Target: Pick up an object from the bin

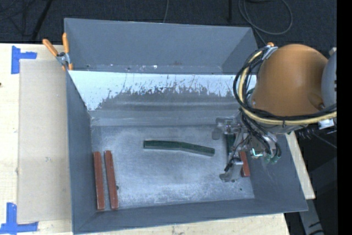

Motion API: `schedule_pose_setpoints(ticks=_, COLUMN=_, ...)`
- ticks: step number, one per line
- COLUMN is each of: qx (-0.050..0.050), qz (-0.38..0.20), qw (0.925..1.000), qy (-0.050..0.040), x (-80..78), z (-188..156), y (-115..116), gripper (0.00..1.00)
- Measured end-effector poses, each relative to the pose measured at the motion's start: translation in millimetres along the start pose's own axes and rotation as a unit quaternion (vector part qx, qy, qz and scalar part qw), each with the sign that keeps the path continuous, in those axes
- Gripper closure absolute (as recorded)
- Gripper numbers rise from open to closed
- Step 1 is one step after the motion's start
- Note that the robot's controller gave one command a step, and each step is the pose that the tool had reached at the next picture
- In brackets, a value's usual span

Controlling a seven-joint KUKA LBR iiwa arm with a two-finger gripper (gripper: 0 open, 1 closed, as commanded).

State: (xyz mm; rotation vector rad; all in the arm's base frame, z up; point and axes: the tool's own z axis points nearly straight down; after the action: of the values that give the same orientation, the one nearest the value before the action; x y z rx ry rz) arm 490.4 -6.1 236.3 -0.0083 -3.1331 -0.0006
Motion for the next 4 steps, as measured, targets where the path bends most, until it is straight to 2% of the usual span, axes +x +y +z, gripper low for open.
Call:
schedule_pose_setpoints(ticks=1, qx=0.000, qz=-0.031, qw=0.9995, qy=-0.0039, x=-82.5, z=93, y=16, gripper=0.00)
schedule_pose_setpoints(ticks=2, qx=0.000, qz=0.015, qw=0.9999, qy=-0.0012, x=-108.6, z=169, y=10, gripper=0.00)
schedule_pose_setpoints(ticks=3, qx=0.000, qz=0.014, qw=0.9999, qy=-0.0043, x=-110.1, z=165, y=11, gripper=1.00)
schedule_pose_setpoints(ticks=4, qx=0.000, qz=0.014, qw=0.9999, qy=-0.0041, x=-110.0, z=165, y=11, gripper=0.00)
